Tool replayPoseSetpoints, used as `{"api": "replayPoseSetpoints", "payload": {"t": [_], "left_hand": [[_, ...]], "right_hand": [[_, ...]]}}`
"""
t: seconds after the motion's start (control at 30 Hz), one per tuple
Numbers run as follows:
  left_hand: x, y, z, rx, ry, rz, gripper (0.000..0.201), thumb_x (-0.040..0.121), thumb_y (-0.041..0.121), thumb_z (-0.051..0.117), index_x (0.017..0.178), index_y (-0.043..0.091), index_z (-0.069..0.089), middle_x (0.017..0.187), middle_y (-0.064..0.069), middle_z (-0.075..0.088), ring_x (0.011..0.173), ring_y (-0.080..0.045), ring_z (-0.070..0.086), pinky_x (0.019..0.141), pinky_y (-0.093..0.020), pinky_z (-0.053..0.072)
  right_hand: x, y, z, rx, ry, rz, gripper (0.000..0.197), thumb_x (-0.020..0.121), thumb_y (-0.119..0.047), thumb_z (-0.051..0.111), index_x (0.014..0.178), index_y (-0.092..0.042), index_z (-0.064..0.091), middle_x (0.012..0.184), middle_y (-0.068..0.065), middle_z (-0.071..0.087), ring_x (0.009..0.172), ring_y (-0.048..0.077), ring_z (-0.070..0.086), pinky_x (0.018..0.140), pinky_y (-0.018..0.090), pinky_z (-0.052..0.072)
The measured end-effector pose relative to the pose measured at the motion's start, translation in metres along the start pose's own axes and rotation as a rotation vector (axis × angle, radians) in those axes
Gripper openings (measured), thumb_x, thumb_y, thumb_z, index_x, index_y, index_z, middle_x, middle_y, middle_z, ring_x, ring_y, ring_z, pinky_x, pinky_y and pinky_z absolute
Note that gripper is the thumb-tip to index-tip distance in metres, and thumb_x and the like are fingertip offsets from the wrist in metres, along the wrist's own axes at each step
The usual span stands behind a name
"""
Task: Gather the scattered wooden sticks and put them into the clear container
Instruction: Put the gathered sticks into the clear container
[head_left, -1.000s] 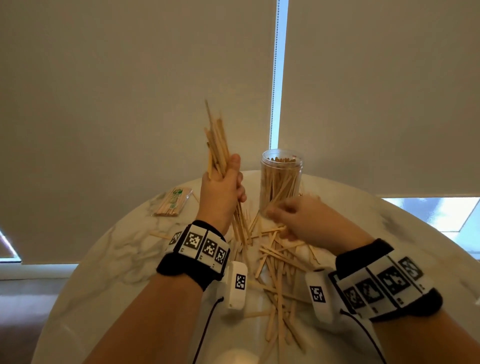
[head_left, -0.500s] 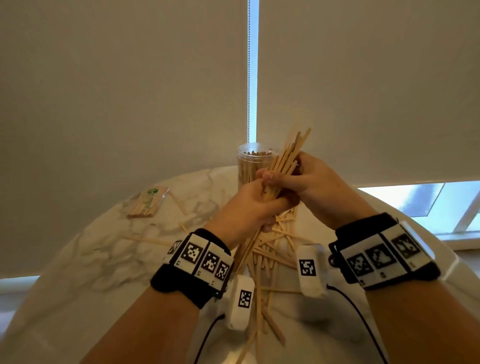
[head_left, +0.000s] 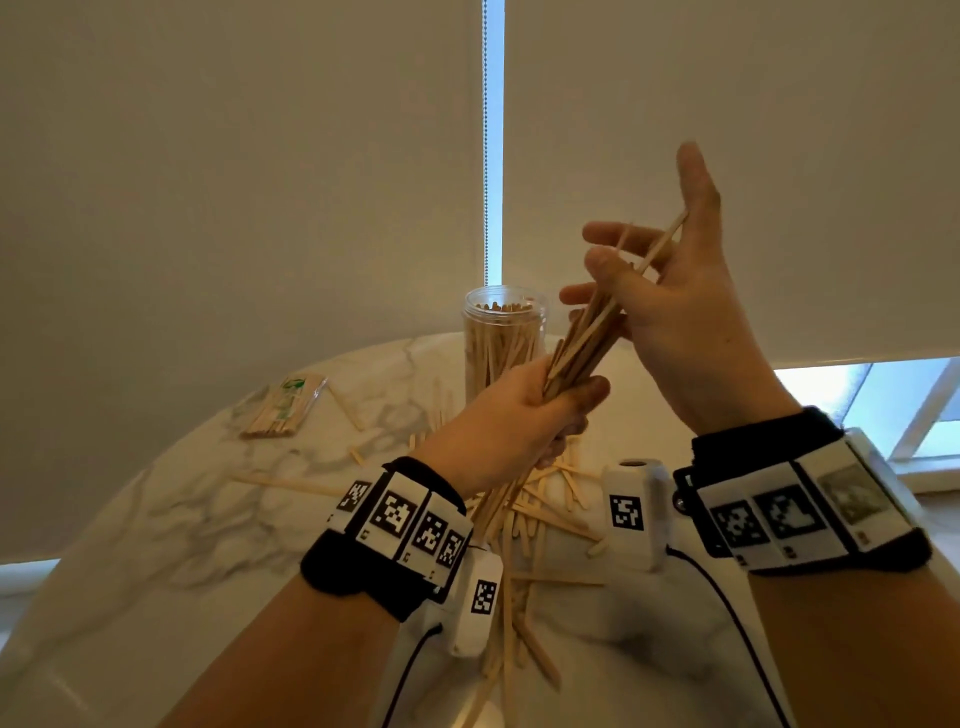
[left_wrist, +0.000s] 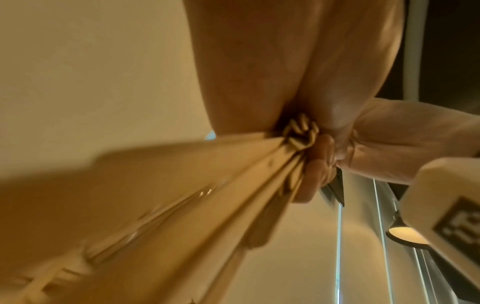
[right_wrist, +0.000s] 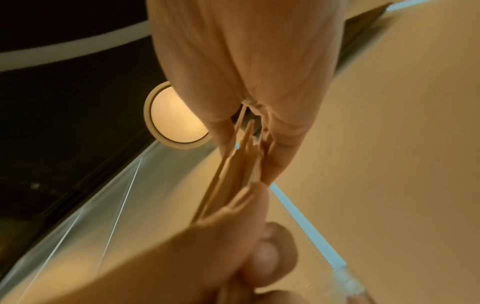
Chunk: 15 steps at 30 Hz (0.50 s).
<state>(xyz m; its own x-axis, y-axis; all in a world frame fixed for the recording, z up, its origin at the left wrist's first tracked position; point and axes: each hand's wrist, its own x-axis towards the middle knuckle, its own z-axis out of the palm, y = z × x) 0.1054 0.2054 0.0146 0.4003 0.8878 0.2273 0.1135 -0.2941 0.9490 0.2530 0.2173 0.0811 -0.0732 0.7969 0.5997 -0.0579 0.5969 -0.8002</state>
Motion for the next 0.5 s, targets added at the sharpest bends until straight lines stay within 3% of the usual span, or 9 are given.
{"api": "replayPoseSetpoints", "payload": {"t": [0.1,0.17,0.23,0.37,0.5], "left_hand": [[-0.001,0.002,0.000,0.047,0.012,0.022,0.018,0.100,0.028,0.056,0.092,0.013,0.049,0.063,0.001,0.048,0.048,-0.013,0.039,0.045,-0.024,0.038],[-0.002,0.001,-0.002,0.067,0.024,0.026,0.019,0.099,0.029,0.058,0.094,0.012,0.051,0.064,-0.001,0.047,0.049,-0.014,0.041,0.046,-0.024,0.039],[-0.003,0.001,-0.004,0.059,0.030,0.028,0.020,0.098,0.028,0.061,0.096,0.009,0.052,0.065,-0.003,0.046,0.050,-0.014,0.041,0.047,-0.025,0.039],[-0.004,0.004,-0.003,0.011,0.011,0.044,0.030,0.095,0.024,0.065,0.094,-0.002,0.051,0.071,-0.012,0.041,0.051,-0.016,0.038,0.049,-0.027,0.038],[-0.006,0.004,-0.003,-0.057,0.040,0.024,0.021,0.099,0.027,0.057,0.089,0.011,0.050,0.065,-0.006,0.041,0.049,-0.016,0.033,0.047,-0.029,0.031]], "right_hand": [[0.001,0.003,0.000,-0.152,-0.030,-0.060,0.045,0.100,-0.007,0.055,0.139,-0.022,0.039,0.111,0.004,0.067,0.080,0.022,0.075,0.071,0.045,0.063],[0.001,0.007,0.002,-0.247,-0.073,-0.065,0.028,0.100,-0.012,0.057,0.125,-0.015,0.046,0.106,0.001,0.070,0.081,0.018,0.075,0.072,0.045,0.063],[0.002,0.009,0.002,-0.280,-0.072,-0.100,0.026,0.099,-0.015,0.059,0.122,-0.015,0.047,0.105,0.000,0.071,0.082,0.017,0.075,0.074,0.043,0.063],[0.001,0.010,-0.001,-0.280,-0.047,-0.164,0.037,0.098,-0.018,0.061,0.131,-0.020,0.044,0.110,-0.004,0.070,0.087,0.016,0.074,0.077,0.040,0.062],[0.000,0.014,0.002,-0.307,-0.084,-0.149,0.024,0.098,-0.019,0.061,0.119,-0.017,0.049,0.108,-0.007,0.070,0.086,0.014,0.074,0.075,0.038,0.063]]}}
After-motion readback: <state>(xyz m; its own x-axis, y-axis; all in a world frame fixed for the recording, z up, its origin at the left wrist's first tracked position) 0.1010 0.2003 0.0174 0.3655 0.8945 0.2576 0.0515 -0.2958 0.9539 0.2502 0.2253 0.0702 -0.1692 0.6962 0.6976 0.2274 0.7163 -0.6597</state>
